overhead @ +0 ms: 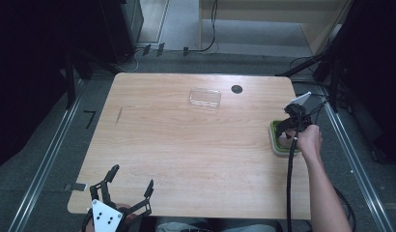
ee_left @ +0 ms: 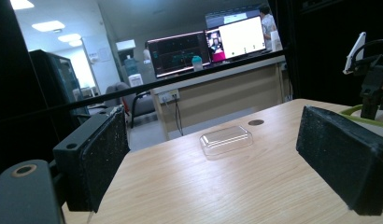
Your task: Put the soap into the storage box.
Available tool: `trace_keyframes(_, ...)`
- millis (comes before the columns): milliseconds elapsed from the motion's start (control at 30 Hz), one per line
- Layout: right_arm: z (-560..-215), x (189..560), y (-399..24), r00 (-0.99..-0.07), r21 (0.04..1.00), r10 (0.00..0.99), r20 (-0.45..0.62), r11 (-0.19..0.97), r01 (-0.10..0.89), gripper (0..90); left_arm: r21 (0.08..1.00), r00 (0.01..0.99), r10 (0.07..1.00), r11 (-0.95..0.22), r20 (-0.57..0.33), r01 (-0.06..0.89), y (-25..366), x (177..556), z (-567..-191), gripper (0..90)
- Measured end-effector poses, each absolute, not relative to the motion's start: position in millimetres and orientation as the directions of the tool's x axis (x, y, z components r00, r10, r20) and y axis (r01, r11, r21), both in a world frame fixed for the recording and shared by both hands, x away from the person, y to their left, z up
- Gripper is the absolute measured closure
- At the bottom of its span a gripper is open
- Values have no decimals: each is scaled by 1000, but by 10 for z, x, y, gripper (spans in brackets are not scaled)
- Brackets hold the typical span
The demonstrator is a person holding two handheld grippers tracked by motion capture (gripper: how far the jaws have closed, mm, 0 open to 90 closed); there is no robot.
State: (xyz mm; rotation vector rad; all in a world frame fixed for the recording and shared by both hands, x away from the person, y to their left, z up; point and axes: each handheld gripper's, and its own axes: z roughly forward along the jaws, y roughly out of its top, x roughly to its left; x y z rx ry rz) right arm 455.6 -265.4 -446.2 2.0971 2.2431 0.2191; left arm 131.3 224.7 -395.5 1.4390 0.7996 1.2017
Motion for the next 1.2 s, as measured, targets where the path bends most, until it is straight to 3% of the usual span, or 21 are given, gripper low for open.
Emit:
trace_keyframes(500,-4324,4405,-2588,-139,149,990,36,133,980,204,965,270,928,-229,256,-128,2262,1296,-3955,99)
trace_keyframes(1200,-4051,3927,-2182,-380,185,925,2,373,909,143,965,271,928,-227,255,-129,2254,1293,-3955,99)
